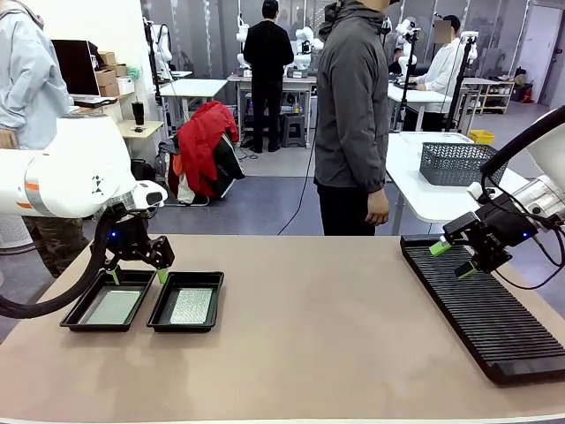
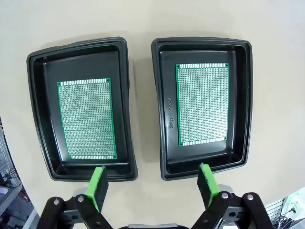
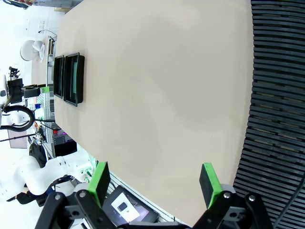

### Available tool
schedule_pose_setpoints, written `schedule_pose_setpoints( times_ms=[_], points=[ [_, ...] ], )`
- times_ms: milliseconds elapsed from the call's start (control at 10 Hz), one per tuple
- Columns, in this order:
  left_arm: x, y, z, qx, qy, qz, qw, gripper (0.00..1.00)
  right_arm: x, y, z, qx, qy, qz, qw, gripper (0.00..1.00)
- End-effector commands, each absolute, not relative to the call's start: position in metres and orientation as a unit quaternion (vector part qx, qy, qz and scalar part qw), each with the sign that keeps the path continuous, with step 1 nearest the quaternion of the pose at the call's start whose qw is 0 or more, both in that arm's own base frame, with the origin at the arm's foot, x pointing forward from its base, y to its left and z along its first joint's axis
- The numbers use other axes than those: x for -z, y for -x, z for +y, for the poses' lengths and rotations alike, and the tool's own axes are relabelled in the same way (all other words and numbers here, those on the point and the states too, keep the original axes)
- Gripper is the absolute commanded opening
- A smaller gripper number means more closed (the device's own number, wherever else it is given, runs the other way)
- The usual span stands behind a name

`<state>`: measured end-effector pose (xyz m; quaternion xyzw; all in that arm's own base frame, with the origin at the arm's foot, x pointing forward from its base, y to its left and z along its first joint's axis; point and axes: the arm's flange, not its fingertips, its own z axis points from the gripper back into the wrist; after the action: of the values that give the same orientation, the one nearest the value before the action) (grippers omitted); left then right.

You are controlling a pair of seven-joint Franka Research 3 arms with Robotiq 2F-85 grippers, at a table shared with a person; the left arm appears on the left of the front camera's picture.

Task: Inspect and transfer BCBs to ESD trays.
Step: Pick up the ESD tray and place it on the left side of the table.

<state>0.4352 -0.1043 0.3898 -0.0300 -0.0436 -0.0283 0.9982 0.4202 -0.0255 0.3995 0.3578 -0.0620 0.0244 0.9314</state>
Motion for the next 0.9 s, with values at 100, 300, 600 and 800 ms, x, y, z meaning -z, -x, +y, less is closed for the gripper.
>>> schedule_pose_setpoints(
  times_ms=[100,300,600,800],
  points=[
    [-0.3886,-0.4343,-0.103,0.025,0.032,-0.045,0.998,1.0,-0.3994,-0.4205,-0.0241,-0.013,-0.353,-0.063,0.933,1.0],
    [-0.3886,-0.4343,-0.103,0.025,0.032,-0.045,0.998,1.0,-0.3994,-0.4205,-0.0241,-0.013,-0.353,-0.063,0.933,1.0],
    [-0.3886,-0.4343,-0.103,0.025,0.032,-0.045,0.998,1.0,-0.3994,-0.4205,-0.0241,-0.013,-0.353,-0.063,0.933,1.0],
    [-0.3886,-0.4343,-0.103,0.025,0.032,-0.045,0.998,1.0,-0.3994,-0.4205,-0.0241,-0.013,-0.353,-0.063,0.933,1.0]
  ],
)
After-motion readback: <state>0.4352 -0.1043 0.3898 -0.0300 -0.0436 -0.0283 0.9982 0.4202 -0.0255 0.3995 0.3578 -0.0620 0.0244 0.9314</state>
